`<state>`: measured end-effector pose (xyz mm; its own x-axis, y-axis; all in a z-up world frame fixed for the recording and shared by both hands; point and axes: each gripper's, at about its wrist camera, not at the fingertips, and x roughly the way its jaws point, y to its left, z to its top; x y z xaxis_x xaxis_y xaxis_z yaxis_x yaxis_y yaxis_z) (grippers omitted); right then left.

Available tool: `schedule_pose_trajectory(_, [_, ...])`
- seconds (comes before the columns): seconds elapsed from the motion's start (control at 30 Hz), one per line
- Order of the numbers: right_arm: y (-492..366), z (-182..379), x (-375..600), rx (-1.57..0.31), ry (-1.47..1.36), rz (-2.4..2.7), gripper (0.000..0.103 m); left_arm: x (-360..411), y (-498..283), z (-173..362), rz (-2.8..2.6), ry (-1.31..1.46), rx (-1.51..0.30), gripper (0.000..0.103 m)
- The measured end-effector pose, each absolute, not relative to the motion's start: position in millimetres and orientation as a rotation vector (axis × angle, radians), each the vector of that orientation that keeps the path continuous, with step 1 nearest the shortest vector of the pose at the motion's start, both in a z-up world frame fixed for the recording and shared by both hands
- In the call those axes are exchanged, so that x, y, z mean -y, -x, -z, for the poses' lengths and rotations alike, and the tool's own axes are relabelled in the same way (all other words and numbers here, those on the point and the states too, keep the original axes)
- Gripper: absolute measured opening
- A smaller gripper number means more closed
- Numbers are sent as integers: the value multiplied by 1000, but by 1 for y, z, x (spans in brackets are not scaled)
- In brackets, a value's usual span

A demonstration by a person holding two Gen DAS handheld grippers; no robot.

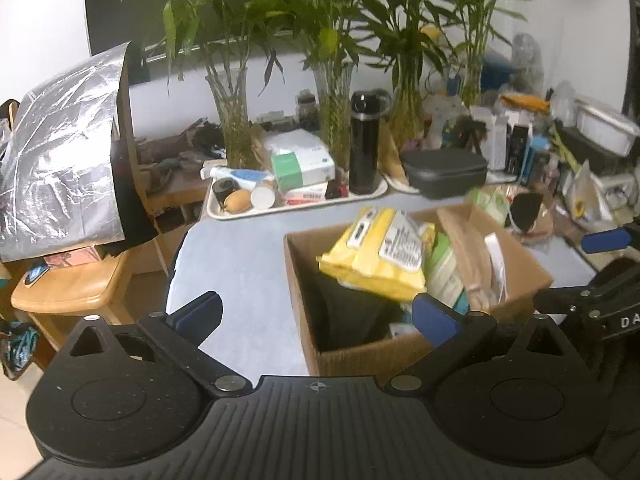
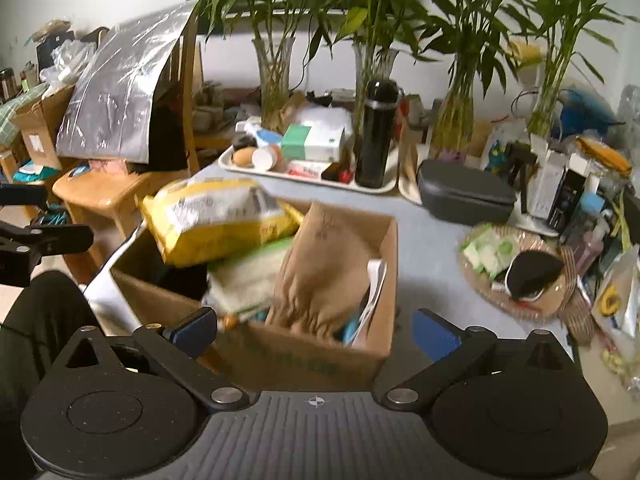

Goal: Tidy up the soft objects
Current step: 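Withdraw both tools from the box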

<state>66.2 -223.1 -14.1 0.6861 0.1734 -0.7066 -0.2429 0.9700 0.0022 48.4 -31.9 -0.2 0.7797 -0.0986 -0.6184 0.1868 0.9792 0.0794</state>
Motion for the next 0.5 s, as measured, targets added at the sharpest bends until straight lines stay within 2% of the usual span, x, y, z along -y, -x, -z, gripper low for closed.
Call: schedule_pose_trajectory(0.5, [-53,35,210,-895,128,-260,103,39,-42,30,192,-126,-815,103])
